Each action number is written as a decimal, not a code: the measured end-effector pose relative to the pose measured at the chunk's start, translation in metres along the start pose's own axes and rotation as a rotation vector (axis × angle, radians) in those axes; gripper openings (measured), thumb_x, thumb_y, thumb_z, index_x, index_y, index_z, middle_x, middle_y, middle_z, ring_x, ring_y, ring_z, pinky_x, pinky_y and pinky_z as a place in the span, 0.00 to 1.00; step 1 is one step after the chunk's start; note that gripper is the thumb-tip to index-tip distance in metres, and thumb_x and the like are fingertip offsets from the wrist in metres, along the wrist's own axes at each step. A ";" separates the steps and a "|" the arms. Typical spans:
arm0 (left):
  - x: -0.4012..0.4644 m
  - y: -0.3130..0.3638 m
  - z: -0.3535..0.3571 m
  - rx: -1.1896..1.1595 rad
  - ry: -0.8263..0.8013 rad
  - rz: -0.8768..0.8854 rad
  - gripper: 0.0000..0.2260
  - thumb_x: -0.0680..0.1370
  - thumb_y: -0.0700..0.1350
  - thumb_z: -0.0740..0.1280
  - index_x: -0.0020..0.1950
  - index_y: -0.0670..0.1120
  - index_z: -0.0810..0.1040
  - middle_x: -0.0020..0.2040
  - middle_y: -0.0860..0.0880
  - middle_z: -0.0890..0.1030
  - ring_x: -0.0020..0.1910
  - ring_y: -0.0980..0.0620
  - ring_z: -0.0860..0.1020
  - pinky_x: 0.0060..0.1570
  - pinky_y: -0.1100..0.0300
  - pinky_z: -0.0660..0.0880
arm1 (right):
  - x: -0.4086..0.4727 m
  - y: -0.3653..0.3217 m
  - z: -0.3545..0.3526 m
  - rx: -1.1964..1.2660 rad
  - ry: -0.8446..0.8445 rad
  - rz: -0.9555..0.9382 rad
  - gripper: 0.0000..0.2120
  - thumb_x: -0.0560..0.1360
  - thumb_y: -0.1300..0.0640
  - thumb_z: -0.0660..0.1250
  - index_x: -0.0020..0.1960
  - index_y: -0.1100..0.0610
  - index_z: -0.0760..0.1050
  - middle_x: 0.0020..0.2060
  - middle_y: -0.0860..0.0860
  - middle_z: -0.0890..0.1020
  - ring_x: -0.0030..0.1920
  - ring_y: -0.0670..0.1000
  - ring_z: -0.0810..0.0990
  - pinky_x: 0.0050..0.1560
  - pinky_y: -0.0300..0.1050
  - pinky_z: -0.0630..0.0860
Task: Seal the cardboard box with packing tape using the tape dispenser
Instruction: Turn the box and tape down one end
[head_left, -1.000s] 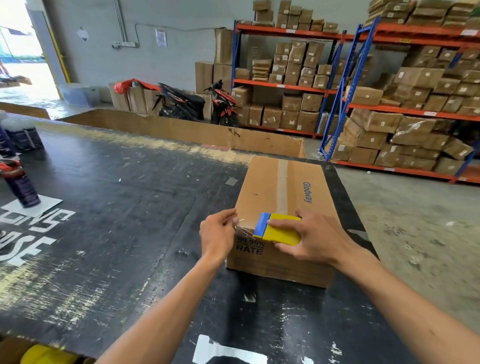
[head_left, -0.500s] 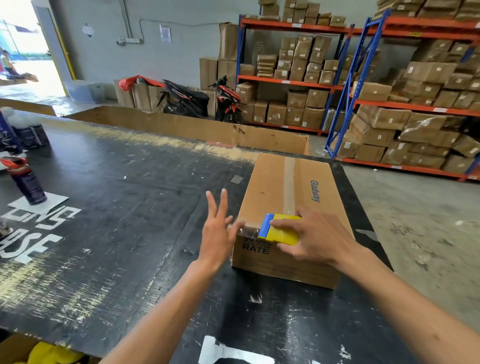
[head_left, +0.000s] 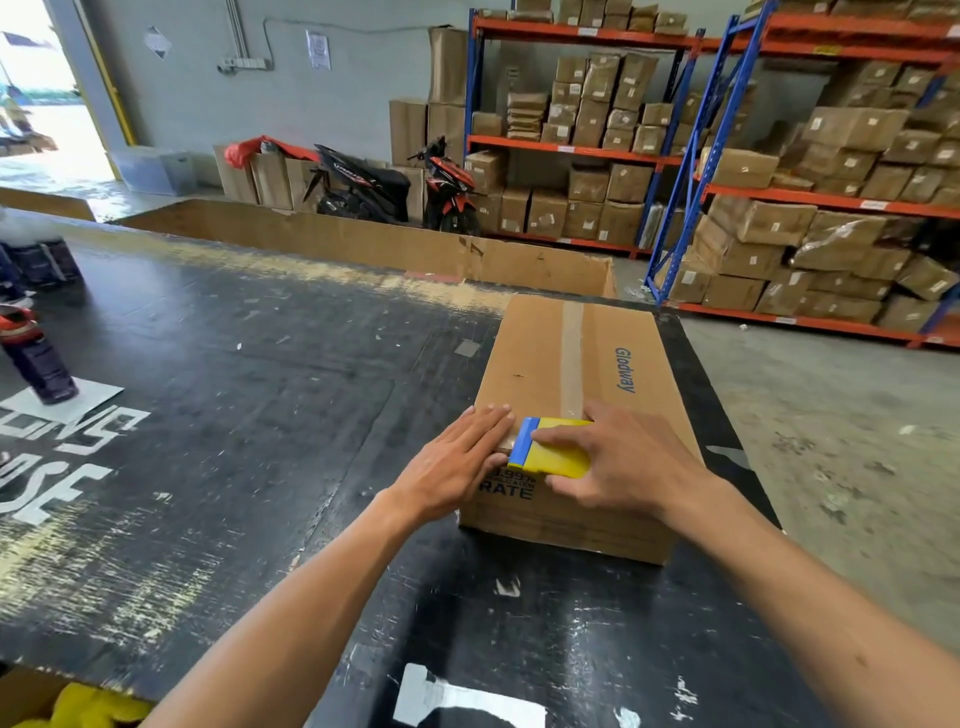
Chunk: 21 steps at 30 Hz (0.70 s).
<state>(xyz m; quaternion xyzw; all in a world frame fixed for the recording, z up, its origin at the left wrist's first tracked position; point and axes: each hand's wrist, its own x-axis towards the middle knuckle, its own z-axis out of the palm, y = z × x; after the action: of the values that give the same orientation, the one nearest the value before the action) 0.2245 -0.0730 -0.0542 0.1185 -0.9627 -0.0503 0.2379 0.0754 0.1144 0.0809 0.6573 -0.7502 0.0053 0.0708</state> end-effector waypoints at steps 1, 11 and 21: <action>0.000 0.002 0.001 -0.009 -0.005 -0.024 0.27 0.86 0.57 0.46 0.79 0.42 0.63 0.78 0.43 0.65 0.77 0.47 0.62 0.78 0.54 0.52 | 0.000 -0.001 0.000 -0.006 -0.004 -0.001 0.27 0.73 0.33 0.63 0.71 0.32 0.68 0.49 0.49 0.75 0.49 0.54 0.80 0.44 0.46 0.72; -0.001 -0.001 -0.005 0.056 0.036 -0.001 0.24 0.85 0.54 0.52 0.78 0.43 0.65 0.77 0.44 0.68 0.76 0.48 0.64 0.77 0.61 0.46 | -0.001 0.005 -0.006 -0.102 -0.021 -0.097 0.28 0.74 0.32 0.59 0.73 0.34 0.65 0.40 0.49 0.68 0.38 0.51 0.74 0.37 0.45 0.68; 0.002 0.006 -0.010 0.059 0.003 0.011 0.27 0.85 0.56 0.48 0.80 0.43 0.60 0.78 0.45 0.65 0.77 0.47 0.63 0.78 0.55 0.50 | -0.038 0.047 -0.009 -0.198 -0.080 -0.093 0.29 0.76 0.35 0.59 0.76 0.31 0.56 0.52 0.50 0.74 0.43 0.51 0.75 0.38 0.42 0.67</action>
<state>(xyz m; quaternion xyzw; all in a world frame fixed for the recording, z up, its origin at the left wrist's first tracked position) 0.2260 -0.0678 -0.0439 0.1204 -0.9641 -0.0207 0.2358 0.0344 0.1592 0.0897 0.6809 -0.7180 -0.0983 0.1055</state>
